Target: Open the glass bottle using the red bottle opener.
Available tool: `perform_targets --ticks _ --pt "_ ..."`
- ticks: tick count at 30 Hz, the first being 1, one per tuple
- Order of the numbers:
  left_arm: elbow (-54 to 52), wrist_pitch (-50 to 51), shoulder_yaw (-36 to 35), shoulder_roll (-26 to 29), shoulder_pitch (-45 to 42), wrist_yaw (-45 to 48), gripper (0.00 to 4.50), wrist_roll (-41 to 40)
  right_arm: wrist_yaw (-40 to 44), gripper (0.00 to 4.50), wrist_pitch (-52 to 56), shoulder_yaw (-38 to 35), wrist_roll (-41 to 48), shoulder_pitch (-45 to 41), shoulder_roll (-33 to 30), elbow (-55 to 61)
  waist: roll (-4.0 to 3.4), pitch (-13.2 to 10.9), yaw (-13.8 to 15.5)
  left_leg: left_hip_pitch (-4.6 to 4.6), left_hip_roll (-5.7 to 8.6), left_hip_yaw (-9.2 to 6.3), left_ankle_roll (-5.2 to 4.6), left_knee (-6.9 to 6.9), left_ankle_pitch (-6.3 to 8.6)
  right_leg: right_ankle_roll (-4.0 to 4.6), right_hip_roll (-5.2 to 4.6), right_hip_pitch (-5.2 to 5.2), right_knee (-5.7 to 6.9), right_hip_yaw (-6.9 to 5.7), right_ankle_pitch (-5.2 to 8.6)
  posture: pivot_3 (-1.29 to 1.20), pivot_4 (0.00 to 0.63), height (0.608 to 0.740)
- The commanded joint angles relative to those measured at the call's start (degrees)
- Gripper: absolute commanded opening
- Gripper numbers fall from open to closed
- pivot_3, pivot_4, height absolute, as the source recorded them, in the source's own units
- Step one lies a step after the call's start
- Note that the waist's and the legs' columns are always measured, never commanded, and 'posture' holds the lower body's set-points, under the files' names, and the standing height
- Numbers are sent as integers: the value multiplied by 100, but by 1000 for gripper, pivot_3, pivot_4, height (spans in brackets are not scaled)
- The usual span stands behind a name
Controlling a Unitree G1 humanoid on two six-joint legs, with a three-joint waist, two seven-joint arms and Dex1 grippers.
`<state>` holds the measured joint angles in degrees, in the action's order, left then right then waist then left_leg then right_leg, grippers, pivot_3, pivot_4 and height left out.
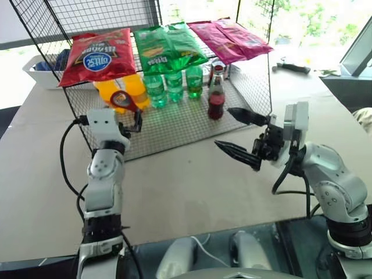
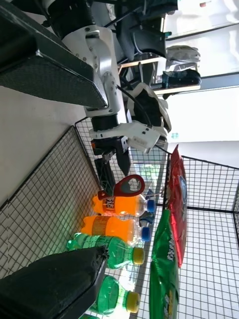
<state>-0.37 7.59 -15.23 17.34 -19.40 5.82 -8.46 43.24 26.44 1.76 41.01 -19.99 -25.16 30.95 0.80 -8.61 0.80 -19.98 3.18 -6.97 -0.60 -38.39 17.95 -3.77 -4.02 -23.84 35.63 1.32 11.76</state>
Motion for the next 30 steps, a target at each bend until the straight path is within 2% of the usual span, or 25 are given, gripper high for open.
perform_targets --ticks 1,5,6,9,14,17,25,30 --pt "149 -271 63 -19 -177 -6 4500 67 -47 4422 24 -65 98 -50 -49 237 0 0 -6 0 1 1 0 0 0 0 0 0 1 1 0 0 150 740" --pt "245 -428 109 -87 -231 38 4500 65 -56 4422 24 -66 71 19 -55 265 0 0 -10 0 2 3 0 0 0 0 -1 -1 0 5 0 0 150 740" --pt "251 -462 118 -86 -234 38 4248 69 -60 4483 23 -64 65 35 -58 273 0 0 -10 -1 1 2 0 0 0 0 -1 -3 0 4 0 0 150 740" --pt "230 -599 124 -87 -235 6 3184 75 -64 4500 8 -57 39 89 -64 279 0 0 -9 -1 -1 3 0 0 0 0 -1 -3 1 5 0 0 150 740" --pt "-151 -711 169 -121 -81 -25 860 97 -40 4500 -34 -35 -29 128 -60 221 0 0 -10 -1 -1 4 0 0 0 0 -1 -3 2 6 0 0 150 740" --pt "-280 -743 139 -101 -44 -148 47 206 -34 4500 -42 -15 -56 128 -52 202 0 0 -9 -1 -1 3 0 0 0 0 -1 -3 2 6 0 0 150 740" --pt "-576 -735 65 -202 -31 -371 47 155 -41 4500 -79 37 -126 138 4 176 0 0 -5 0 0 3 0 0 0 0 -1 -3 2 6 0 0 150 740" --pt "-837 -559 267 -337 142 82 47 -304 -1 4500 -140 48 -182 148 18 123 1 -1 -5 -1 -1 3 0 0 0 0 -2 -2 1 6 0 0 150 740"
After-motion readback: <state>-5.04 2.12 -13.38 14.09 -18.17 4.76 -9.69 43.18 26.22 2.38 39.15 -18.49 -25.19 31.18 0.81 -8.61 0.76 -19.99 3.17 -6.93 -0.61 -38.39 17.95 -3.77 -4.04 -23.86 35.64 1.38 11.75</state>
